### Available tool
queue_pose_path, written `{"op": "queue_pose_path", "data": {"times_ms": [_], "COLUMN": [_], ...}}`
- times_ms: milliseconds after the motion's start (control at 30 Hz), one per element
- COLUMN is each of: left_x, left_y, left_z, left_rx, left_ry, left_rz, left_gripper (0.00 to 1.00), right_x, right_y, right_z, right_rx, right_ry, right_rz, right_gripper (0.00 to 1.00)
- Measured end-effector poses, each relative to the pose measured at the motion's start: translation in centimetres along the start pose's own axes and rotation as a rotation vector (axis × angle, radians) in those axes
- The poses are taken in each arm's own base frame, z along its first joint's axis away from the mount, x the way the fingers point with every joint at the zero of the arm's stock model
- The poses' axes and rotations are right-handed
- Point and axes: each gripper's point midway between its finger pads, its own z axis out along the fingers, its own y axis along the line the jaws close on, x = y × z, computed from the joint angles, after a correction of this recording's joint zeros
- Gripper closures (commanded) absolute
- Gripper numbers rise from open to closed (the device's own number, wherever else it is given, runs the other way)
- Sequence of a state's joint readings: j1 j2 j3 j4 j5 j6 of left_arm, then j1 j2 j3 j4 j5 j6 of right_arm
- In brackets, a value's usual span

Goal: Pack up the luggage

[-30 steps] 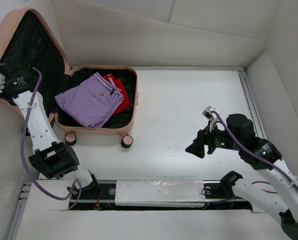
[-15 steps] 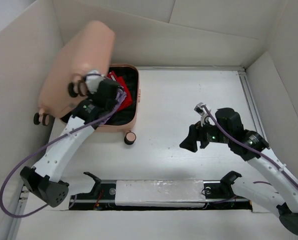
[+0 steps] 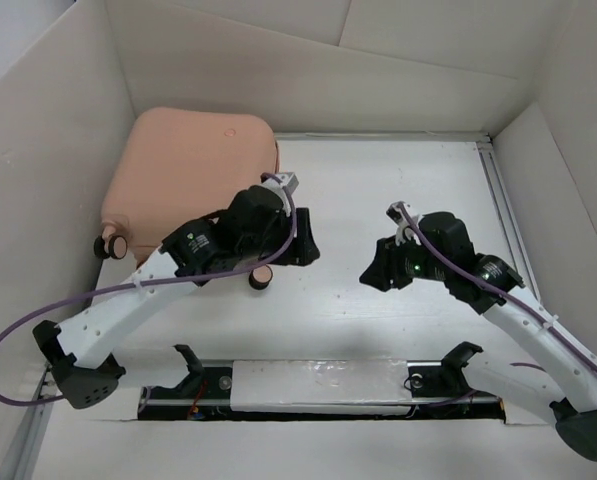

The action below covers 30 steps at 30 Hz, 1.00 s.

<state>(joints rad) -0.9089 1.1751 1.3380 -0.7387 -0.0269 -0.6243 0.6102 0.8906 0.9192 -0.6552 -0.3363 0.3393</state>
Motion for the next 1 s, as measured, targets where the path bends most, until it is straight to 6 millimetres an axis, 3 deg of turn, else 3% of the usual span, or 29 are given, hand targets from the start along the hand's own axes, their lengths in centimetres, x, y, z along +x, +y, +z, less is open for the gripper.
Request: {"op": "queue_pose_path", "data": {"times_ms": [67, 100, 133, 233, 300, 367, 500, 600, 667, 733, 800, 900, 1000], "left_x": [-2.5, -4.1, -5.9, -11.9, -16.1, -19.7, -24.0, -25.4, -25.0, -23.9, -22.9, -22.2, -21.3], "left_y": [-2.7, -3.6, -4.2, -3.0, 0.6, 6.0, 17.1, 25.8, 31.7, 36.4, 39.1, 40.9, 42.4], "left_z": [-1.5, -2.2, -3.0, -4.8, -6.1, -7.5, -10.1, -11.9, -13.0, -13.3, -12.5, -10.9, -10.1], "left_rx": [0.077, 0.094, 0.1, 0.024, -0.092, -0.238, -0.46, -0.565, -0.647, -0.73, -0.776, -0.781, -0.763], "left_ry": [-0.052, -0.093, -0.143, -0.319, -0.45, -0.572, -0.723, -0.779, -0.797, -0.784, -0.748, -0.693, -0.666], "left_rz": [0.013, 0.012, 0.003, -0.071, -0.159, -0.269, -0.472, -0.627, -0.731, -0.812, -0.855, -0.888, -0.927], "left_gripper": [0.4, 0.39, 0.35, 0.3, 0.28, 0.28, 0.32, 0.34, 0.34, 0.33, 0.33, 0.33, 0.4], "right_x": [-0.2, -0.3, -0.4, -0.6, -0.6, -0.8, -2.1, -4.0, -5.2, -6.0, -6.8, -8.5, -10.3], "right_y": [-0.1, -0.1, -0.2, -0.3, -0.3, -0.3, -0.2, 0.4, 0.8, 1.0, 1.2, 1.3, 1.2], "right_z": [0.0, 0.1, 0.1, 0.3, 0.6, 0.8, 1.6, 2.3, 2.8, 3.2, 3.7, 5.2, 7.7], "right_rx": [0.006, 0.01, 0.013, 0.02, 0.021, 0.021, 0.024, 0.009, -0.003, -0.014, -0.02, -0.027, -0.031], "right_ry": [-0.007, -0.011, -0.014, -0.014, -0.012, -0.011, -0.01, -0.037, -0.063, -0.083, -0.098, -0.116, -0.112], "right_rz": [0.006, 0.009, 0.006, 0.018, 0.022, 0.026, 0.033, 0.038, 0.042, 0.047, 0.054, 0.07, 0.087], "right_gripper": [0.66, 0.85, 0.9, 0.95, 0.94, 0.85, 0.72, 0.51, 0.38, 0.33, 0.28, 0.26, 0.26]}}
